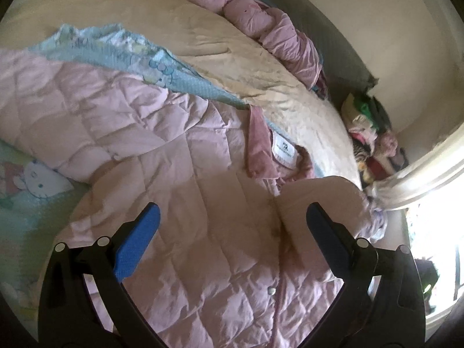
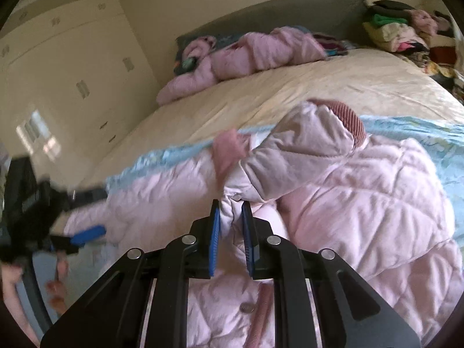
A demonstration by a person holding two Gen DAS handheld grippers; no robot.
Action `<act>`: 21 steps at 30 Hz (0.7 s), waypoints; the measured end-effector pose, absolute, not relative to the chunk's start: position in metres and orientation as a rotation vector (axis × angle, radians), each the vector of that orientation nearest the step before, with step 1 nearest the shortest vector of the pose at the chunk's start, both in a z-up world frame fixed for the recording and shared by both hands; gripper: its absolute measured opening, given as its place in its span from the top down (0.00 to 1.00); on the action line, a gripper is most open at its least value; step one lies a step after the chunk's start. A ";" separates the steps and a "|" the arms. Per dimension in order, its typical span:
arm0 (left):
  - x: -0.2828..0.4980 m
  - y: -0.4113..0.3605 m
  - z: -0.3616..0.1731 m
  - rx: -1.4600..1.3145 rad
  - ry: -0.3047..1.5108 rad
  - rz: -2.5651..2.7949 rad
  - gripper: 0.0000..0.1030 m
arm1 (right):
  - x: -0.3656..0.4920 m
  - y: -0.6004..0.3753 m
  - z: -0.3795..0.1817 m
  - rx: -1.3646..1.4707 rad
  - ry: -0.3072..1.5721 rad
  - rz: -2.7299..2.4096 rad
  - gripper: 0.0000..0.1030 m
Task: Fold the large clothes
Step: 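Lift the sleeve with the right gripper, lay it across the jacket front, release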
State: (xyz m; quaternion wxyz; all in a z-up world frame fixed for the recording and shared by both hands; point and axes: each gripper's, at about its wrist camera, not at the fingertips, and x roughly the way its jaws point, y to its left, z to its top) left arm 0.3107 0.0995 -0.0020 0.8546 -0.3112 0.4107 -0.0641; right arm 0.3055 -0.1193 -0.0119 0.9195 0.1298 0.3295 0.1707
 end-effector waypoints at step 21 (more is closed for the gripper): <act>0.329 0.124 -0.048 -0.900 0.888 -0.336 0.08 | 0.285 -0.036 -0.070 -0.056 0.817 0.467 0.49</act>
